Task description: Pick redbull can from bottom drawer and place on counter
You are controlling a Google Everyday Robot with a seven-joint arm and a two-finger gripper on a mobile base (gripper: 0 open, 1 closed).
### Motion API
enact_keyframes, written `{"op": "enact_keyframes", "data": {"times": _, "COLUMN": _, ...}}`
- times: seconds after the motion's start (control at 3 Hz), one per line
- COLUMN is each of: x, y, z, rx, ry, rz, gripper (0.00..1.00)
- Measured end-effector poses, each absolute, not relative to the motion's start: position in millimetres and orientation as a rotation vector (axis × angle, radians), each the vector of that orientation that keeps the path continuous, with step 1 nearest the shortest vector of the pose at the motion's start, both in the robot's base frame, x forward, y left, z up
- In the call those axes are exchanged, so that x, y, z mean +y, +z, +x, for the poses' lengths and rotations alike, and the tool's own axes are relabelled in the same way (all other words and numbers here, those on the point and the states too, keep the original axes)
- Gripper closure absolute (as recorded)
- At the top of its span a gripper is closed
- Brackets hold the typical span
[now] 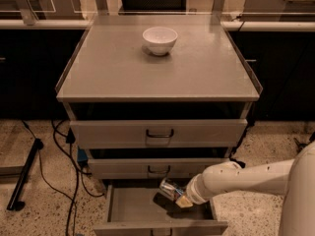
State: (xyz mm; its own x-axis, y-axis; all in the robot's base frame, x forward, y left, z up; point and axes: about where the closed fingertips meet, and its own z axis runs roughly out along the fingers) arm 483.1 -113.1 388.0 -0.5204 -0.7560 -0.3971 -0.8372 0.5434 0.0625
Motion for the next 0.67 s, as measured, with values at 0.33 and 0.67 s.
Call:
{"op": "enact_keyframes", "data": {"times": 0.33, "x": -115.6, "y": 394.4, "z": 484.3, "rx": 2.530, "ry": 0.363, "rz": -1.160, "gripper": 1.00}}
{"op": "enact_keyframes", "data": {"times": 0.67, "x": -116.1, "y": 410.3, "z": 474.9, "rx": 2.603, "ry": 0.410, "rz": -0.899, "gripper": 1.00}}
